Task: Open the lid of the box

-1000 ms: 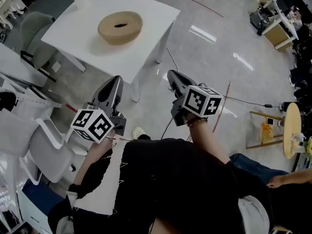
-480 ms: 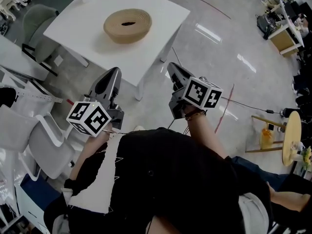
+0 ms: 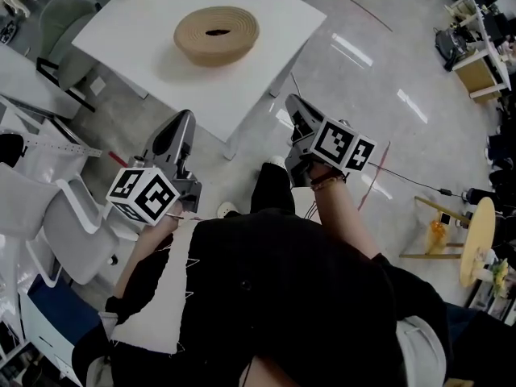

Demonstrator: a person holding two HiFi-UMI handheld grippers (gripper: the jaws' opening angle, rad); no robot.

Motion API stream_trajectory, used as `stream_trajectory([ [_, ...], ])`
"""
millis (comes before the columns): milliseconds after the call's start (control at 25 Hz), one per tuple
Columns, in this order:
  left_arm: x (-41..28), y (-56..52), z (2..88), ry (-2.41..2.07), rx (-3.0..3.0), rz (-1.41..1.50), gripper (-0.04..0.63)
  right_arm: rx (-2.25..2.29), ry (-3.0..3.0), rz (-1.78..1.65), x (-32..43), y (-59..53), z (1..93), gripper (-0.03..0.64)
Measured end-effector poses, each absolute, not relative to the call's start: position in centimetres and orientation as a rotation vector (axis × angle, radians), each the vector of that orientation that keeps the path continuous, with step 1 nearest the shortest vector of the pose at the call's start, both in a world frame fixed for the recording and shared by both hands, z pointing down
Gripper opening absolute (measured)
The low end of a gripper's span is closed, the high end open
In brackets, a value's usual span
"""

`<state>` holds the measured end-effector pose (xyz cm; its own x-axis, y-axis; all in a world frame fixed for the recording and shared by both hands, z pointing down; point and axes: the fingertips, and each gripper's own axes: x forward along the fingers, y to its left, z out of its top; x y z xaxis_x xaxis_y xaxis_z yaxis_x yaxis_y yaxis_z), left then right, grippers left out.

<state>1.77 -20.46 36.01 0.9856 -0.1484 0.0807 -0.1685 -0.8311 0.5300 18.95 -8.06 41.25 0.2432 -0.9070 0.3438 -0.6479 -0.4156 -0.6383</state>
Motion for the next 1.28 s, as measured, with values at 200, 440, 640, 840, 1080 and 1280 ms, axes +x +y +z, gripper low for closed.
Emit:
stream_trajectory([
  [200, 3.1, -22.2, 34.8, -0.303, 2.556, -0.015, 0.011, -2.122, 1.495, -0.964, 22.4, -10.9, 39.9, 0.003],
  [440, 5.0, -24.4, 33.4, -0.416, 2.538, -0.083, 0.011, -2.035, 1.653, -0.963, 25.0, -15.3, 37.9, 0.003],
  [640, 6.1, -25.5, 33.8, -0.530, 2.497, -0.105, 0.011, -1.968, 1.762, -1.017, 26.6, -18.3, 38.3, 0.003],
  [840, 6.2, -26.8, 34.8, -0.639, 2.474, -0.127, 0.011, -1.899, 1.831, -1.091, 27.5, -21.1, 40.2, 0.003],
  [1080, 5.9, -27.5, 36.5, -0.796, 2.409, -0.156, 0.011, -1.802, 1.896, -1.215, 28.7, -23.7, 43.0, 0.003],
  [1280, 5.5, -27.4, 37.6, -0.908, 2.360, -0.195, 0.011, -1.747, 1.965, -1.289, 29.2, -25.3, 44.9, 0.005],
])
